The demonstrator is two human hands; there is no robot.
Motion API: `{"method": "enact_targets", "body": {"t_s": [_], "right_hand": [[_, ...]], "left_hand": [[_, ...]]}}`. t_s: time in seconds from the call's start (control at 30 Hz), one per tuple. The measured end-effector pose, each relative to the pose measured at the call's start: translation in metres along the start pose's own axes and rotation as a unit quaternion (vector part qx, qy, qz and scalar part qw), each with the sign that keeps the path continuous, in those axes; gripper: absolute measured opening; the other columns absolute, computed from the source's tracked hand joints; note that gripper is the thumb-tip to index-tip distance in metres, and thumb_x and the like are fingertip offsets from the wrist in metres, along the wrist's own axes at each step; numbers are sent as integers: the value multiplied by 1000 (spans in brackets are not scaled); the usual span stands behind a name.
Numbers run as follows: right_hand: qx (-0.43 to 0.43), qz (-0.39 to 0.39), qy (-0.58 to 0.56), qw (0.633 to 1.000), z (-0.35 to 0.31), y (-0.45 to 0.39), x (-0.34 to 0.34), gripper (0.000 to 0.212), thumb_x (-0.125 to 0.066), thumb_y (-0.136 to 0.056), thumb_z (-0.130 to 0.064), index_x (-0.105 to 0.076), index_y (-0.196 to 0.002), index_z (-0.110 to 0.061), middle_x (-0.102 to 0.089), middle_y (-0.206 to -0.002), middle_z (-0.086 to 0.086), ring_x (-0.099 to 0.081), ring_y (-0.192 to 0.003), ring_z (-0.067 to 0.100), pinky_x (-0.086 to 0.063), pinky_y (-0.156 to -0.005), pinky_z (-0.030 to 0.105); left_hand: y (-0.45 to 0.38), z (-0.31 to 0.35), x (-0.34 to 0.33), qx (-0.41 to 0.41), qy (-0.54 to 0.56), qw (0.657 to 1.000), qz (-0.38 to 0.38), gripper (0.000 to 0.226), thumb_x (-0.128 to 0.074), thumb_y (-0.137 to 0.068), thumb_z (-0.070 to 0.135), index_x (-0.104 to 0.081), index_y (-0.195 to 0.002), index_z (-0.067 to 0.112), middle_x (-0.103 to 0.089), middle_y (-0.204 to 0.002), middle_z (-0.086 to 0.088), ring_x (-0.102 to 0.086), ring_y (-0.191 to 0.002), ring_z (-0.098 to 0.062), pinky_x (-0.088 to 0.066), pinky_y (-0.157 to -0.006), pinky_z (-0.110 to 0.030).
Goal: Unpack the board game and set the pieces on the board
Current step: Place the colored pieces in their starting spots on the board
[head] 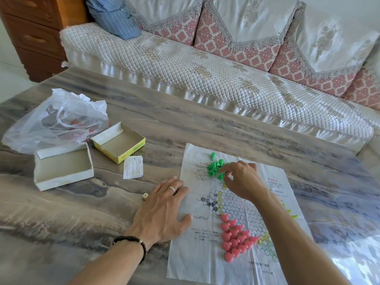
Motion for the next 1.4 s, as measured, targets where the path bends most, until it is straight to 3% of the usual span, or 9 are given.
{"method": "enact_targets", "body": {"t_s": [0.2,0.37,0.47,0.6,0.7,0.8,0.87,1.0,1.4], "right_hand": [[-3,-46,-3,999,-6,-6,-13,33,-53,-87,-8,-67,-112,-25,-67,-103,-2,-57,-105,19,-34,-98,41],[11,-21,1,1000,-3,-2,-2,20,-62,-87,-27,-65,-107,-25,-60,-112,-7,-49,-109,14,-35,-96,37],[-12,-5,-40,999,5,-2,11,21,-62,-86,-27,-65,-107,-22,-67,-104,-8,-59,-101,13,-41,-97,40],[-18,-5,-30,999,10,1,21,13,-58,-88,-14,-71,-88,-10,-71,-85,3,-64,-78,19,-52,-76,37],[-21,-13,-12,1000,13,5,19,17,-51,-86,-5,-68,-83,-2,-69,-78,11,-63,-75,24,-53,-68,38],[-21,-18,-27,999,13,12,20,20,-53,-88,-6,-72,-92,-7,-72,-89,5,-63,-79,17,-52,-70,28],[-6,-21,-31,999,12,16,20,16,-58,-89,-13,-71,-98,-14,-69,-95,-1,-58,-83,9,-44,-72,18],[17,-29,7,999,12,20,12,12,-65,-86,-27,-69,-97,-23,-59,-109,-5,-48,-101,11,-42,-86,24],[18,-59,24,998,11,20,-3,13,-63,-87,-24,-67,-99,-25,-57,-112,-6,-44,-104,10,-42,-94,32]], "left_hand": [[-1,0,1,-2,4,1000,4,68,-42,-80,57,-40,-139,23,-33,-150,5,-14,-145,-13,-9,-116,-28],[0,1,1,0,5,1000,7,67,-43,-80,56,-42,-138,21,-35,-149,3,-17,-145,-14,-10,-116,-29],[0,1,1,-2,1,1000,3,67,-43,-81,56,-40,-139,22,-33,-150,4,-14,-145,-14,-9,-116,-29],[-1,1,2,1,4,1000,4,69,-41,-81,58,-40,-139,21,-33,-151,2,-15,-145,-14,-9,-116,-29],[0,1,1,-1,2,1000,-6,68,-42,-83,57,-36,-142,22,-28,-153,4,-11,-146,-13,-6,-116,-28],[0,1,2,0,7,1000,-3,69,-43,-84,57,-36,-142,22,-28,-154,3,-10,-146,-13,-6,-116,-28],[0,2,2,-1,3,1000,-6,69,-43,-84,57,-34,-143,22,-26,-155,4,-9,-146,-12,-5,-116,-28],[0,1,2,-1,5,1000,-3,69,-43,-84,57,-35,-143,23,-26,-155,4,-9,-146,-12,-4,-116,-27],[-1,1,2,-3,4,1000,7,69,-42,-82,58,-38,-141,24,-30,-152,7,-11,-145,-11,-4,-114,-25]]}}
Point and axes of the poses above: each hand's wrist, its own y-axis away from the middle knuckle, its own x-axis out of the back of the hand, z = x × y, the point moved 3 cm from there along -y, towards the middle knuckle
